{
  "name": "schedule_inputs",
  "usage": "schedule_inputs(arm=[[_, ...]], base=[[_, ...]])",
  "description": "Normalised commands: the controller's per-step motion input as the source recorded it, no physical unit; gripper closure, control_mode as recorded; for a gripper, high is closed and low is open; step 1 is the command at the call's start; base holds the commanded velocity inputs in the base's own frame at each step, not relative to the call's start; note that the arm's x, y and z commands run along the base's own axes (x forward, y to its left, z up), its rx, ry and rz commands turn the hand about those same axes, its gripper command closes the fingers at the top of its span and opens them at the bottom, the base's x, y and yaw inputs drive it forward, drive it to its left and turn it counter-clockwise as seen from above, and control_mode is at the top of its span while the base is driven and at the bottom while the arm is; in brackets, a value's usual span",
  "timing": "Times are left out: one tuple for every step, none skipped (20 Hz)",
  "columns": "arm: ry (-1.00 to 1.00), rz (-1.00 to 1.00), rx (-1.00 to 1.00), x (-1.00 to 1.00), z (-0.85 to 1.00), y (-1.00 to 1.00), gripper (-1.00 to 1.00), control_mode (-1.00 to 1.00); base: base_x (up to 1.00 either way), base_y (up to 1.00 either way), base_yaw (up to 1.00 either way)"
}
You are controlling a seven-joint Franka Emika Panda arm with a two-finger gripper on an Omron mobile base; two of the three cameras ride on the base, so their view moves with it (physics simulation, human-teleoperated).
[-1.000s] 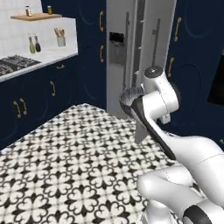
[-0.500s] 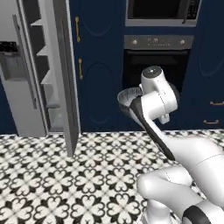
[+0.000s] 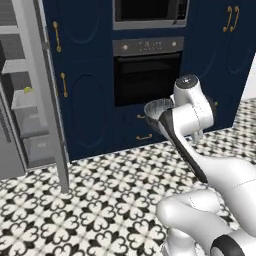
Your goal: Pick the chicken drumstick and eggplant from their plates and place them in the bowl. Then put the bowl in the fridge.
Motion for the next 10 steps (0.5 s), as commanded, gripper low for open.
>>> schedule_inputs(arm=[[0.00, 0.00, 0.00, 0.00, 0.00, 0.00, 1.00, 1.00], [0.00, 0.00, 0.00, 0.00, 0.00, 0.00, 1.00, 1.00], [0.00, 0.00, 0.00, 0.00, 0.00, 0.00, 1.00, 1.00], [0.00, 0.00, 0.00, 0.00, 0.00, 0.00, 1.00, 1.00], [0.00, 0.00, 0.00, 0.00, 0.00, 0.00, 1.00, 1.00], [0.00, 0.00, 0.00, 0.00, 0.00, 0.00, 1.00, 1.00], [0.00, 0.00, 0.00, 0.00, 0.00, 0.00, 1.00, 1.00], [0.00, 0.00, 0.00, 0.00, 0.00, 0.00, 1.00, 1.00], [0.00, 0.00, 0.00, 0.00, 0.00, 0.00, 1.00, 1.00], [0.00, 0.00, 0.00, 0.00, 0.00, 0.00, 1.00, 1.00]], base=[[-0.36, 1.00, -0.21], [-0.32, 1.00, -0.20], [-0.29, 1.00, -0.20], [-0.31, 1.00, -0.20], [-0.32, 1.00, -0.19], [-0.31, 1.00, -0.18], [-0.29, 1.00, -0.16], [-0.21, 1.00, -0.16], [-0.17, 1.00, -0.17], [-0.13, 1.00, -0.17]])
